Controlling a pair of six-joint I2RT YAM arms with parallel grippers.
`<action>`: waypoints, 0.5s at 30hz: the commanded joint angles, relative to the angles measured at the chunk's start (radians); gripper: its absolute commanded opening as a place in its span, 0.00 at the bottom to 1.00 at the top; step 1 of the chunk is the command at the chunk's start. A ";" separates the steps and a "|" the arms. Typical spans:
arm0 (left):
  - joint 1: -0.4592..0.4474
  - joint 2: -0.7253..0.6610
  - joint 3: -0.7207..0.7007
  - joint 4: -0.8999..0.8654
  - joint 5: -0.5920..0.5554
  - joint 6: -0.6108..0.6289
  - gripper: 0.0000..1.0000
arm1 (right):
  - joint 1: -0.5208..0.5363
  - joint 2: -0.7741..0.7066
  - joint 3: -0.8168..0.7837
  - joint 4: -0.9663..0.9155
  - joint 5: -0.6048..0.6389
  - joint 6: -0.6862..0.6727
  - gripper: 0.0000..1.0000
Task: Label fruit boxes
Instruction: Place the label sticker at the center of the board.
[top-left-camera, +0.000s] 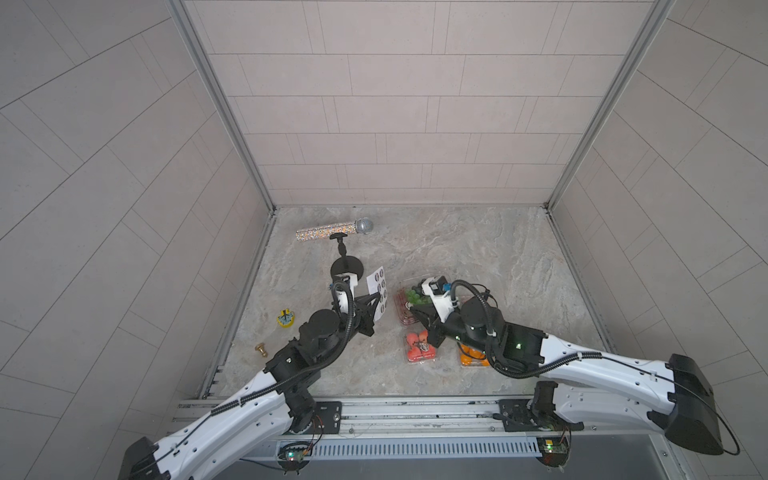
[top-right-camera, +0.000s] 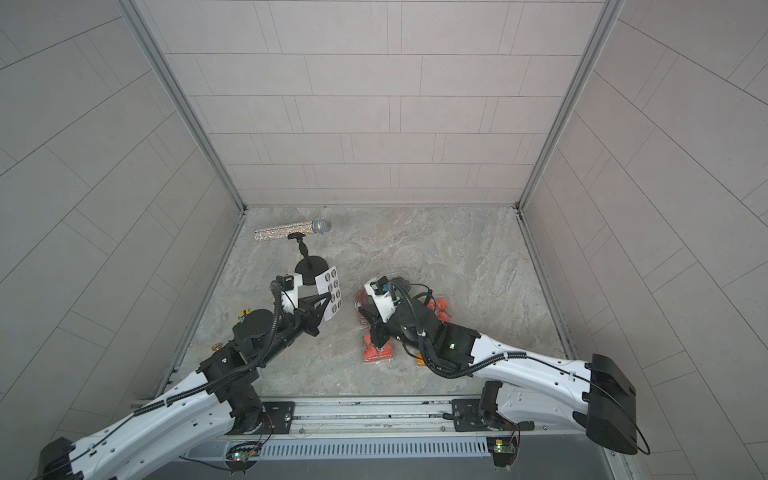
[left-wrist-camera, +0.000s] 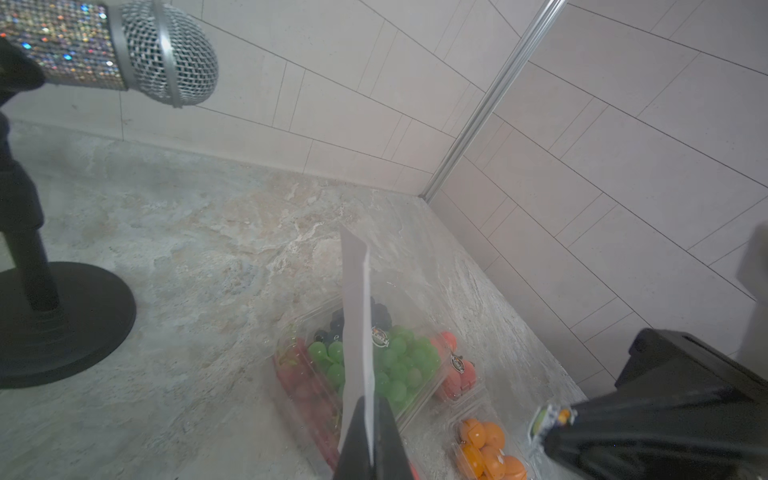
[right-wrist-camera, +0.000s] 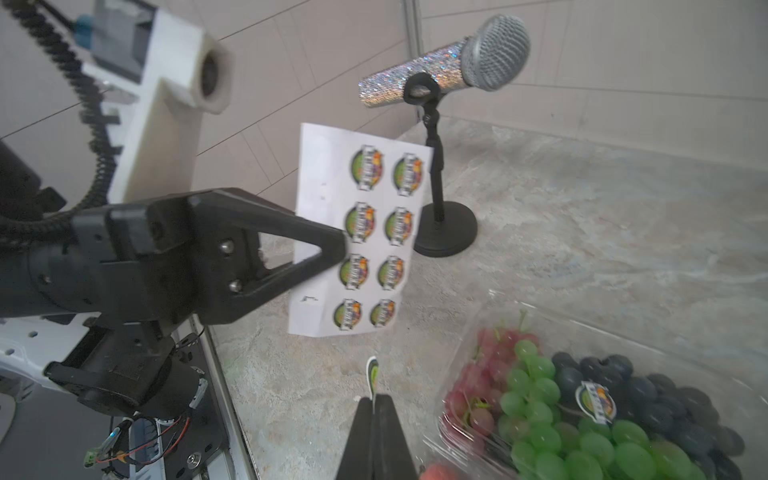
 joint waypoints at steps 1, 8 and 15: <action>0.084 -0.038 -0.059 -0.114 0.104 -0.100 0.00 | -0.049 -0.035 0.014 -0.250 -0.072 0.107 0.00; 0.279 0.098 -0.162 -0.027 0.331 -0.250 0.00 | -0.148 -0.135 0.104 -0.657 -0.028 0.088 0.00; 0.280 0.255 -0.187 -0.002 0.371 -0.253 0.00 | -0.396 -0.181 0.038 -0.830 -0.129 0.037 0.00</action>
